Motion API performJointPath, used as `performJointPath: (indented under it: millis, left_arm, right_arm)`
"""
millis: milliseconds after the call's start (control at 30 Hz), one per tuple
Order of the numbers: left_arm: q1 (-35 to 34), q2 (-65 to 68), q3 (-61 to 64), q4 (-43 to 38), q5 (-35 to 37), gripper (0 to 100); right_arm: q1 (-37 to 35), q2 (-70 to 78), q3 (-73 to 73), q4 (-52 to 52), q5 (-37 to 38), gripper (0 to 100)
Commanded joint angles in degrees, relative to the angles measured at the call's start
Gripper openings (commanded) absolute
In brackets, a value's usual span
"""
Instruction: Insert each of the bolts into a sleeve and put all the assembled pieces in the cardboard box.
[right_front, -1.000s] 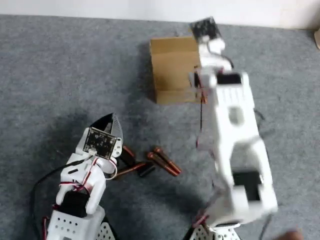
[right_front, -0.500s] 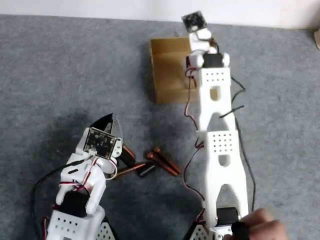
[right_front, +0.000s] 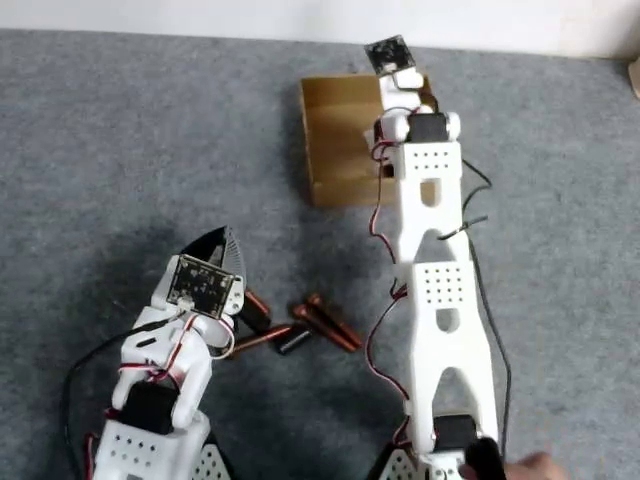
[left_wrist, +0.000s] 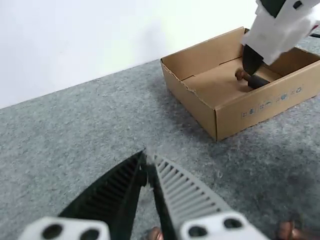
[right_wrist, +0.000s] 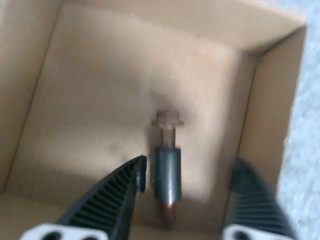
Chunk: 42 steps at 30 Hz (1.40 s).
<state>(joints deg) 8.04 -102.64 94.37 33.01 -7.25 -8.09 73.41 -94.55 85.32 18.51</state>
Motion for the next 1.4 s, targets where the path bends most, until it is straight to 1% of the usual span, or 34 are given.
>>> performJointPath:
  millis: [0,100,233,333,467,567,733,800,867,967,1100,1233,1367]
  left_arm:
    - [-0.66,0.40,-1.45,-0.26,-0.18,3]
    - [-0.75,0.40,-1.80,-0.18,-0.18,3]
    - [-4.35,0.57,-3.47,0.18,0.26,3]
    - [-6.02,2.07,-4.44,0.44,3.52,3]
    - [-6.11,12.70,-9.45,0.09,3.60,3]
    - [-6.20,25.45,-15.43,0.09,3.34,3]
    - [-6.46,49.19,-26.51,0.09,3.25,3]
    - [-8.84,56.84,-30.11,0.26,3.52,3]
    - [-11.65,60.35,-32.31,0.18,3.96,2]
    - [-13.05,58.77,-32.13,0.53,7.21,1]
    - [-9.63,52.53,-28.53,0.26,7.30,1]
    - [-8.22,44.53,-24.57,0.53,7.30,1]
    - [-8.13,37.76,-21.41,0.53,7.30,1]
  right_arm:
    - [1.45,-4.09,-5.05,4.70,0.53,33.7]
    - [1.45,-8.40,-5.05,8.48,0.00,33.5]
    - [1.45,-17.71,-5.05,14.81,-5.63,33.5]
    - [1.54,-26.42,-4.88,15.96,-8.26,33.5]
    - [1.36,-38.81,-3.74,15.96,-8.70,33.5]
    - [0.13,-49.01,2.77,15.96,-8.70,33.5]
    - [-2.33,-70.02,30.64,15.87,-8.79,33.5]
    - [-3.74,-79.34,43.56,15.69,-8.79,33.5]
    - [-6.11,-88.75,55.52,15.52,-8.79,33.5]
    - [-10.51,-101.93,73.19,13.85,-8.70,33.5]
    - [-15.78,-118.73,98.15,8.57,-7.82,33.5]
    - [-18.59,-132.00,124.09,1.10,-0.18,33.5]
    - [-17.80,-139.56,146.24,-7.25,4.84,33.5]
